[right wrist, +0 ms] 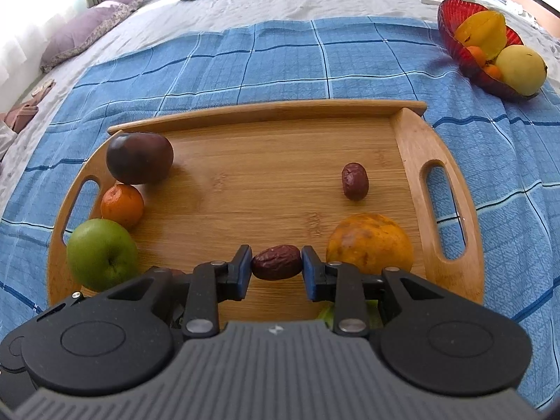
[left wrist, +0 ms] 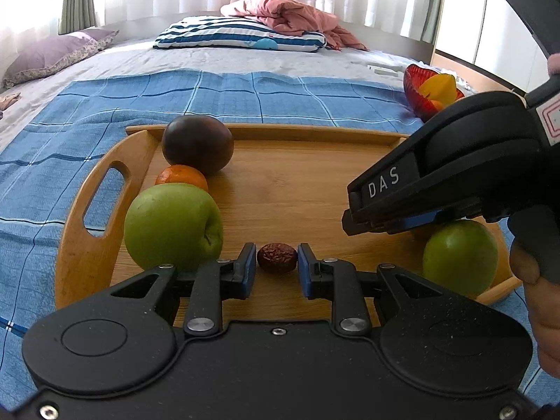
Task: Organize fruits
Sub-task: 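Open the right tool to drop its date on the tray while the left tool releases its date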
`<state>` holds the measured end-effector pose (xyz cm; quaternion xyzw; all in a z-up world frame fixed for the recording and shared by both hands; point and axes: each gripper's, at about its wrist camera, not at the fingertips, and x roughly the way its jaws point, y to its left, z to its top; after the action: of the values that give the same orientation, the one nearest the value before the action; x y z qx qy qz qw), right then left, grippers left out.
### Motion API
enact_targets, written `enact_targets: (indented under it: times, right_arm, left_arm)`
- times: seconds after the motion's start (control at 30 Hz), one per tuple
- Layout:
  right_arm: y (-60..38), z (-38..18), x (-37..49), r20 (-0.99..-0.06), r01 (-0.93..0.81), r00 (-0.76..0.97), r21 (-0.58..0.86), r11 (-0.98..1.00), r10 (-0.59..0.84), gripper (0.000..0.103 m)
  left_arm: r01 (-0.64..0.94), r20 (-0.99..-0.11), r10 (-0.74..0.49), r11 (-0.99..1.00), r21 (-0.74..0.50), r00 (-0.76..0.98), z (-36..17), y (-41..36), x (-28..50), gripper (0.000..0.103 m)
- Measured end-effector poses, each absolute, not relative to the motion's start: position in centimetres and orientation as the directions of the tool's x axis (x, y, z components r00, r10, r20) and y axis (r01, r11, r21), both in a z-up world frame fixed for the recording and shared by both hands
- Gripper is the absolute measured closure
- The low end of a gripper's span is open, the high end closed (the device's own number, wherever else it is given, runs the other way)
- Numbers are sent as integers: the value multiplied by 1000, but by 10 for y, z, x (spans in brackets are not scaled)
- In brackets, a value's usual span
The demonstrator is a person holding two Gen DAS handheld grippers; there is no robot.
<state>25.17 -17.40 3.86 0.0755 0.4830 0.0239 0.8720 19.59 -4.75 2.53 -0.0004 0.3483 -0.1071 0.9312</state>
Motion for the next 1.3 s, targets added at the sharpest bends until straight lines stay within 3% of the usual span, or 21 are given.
enact_targets:
  times: [0.2, 0.63, 0.87, 0.93, 1.1, 1.2, 1.3]
  right_arm:
    - [-173, 38, 252, -838, 22, 533, 153, 988, 118, 52]
    - [-178, 49, 238, -806, 1, 568, 200, 980, 164, 42]
    - [-188, 63, 214, -745, -10, 645, 215, 977, 170, 36]
    - [-192, 66, 207, -725, -3, 671, 210, 978, 158, 34]
    - [-201, 73, 185, -666, 16, 736, 194, 981, 120, 29]
    - [-206, 77, 172, -623, 26, 776, 184, 983, 96, 25]
    - [-210, 79, 157, -581, 34, 811, 170, 985, 72, 22]
  left_arm:
    - [196, -646, -197, 978, -74, 737, 26, -47, 195, 69]
    - [210, -630, -204, 976, -66, 749, 35, -45, 186, 52]
    - [219, -605, -209, 974, -59, 769, 44, -42, 175, 42]
    - [224, -599, -217, 973, -64, 771, 46, -40, 171, 31]
    - [233, -583, -225, 970, -64, 780, 51, -38, 158, 31]
    - [239, -573, -232, 969, -64, 786, 54, -36, 149, 21]
    - [241, -563, -232, 969, -59, 793, 57, -35, 141, 21]
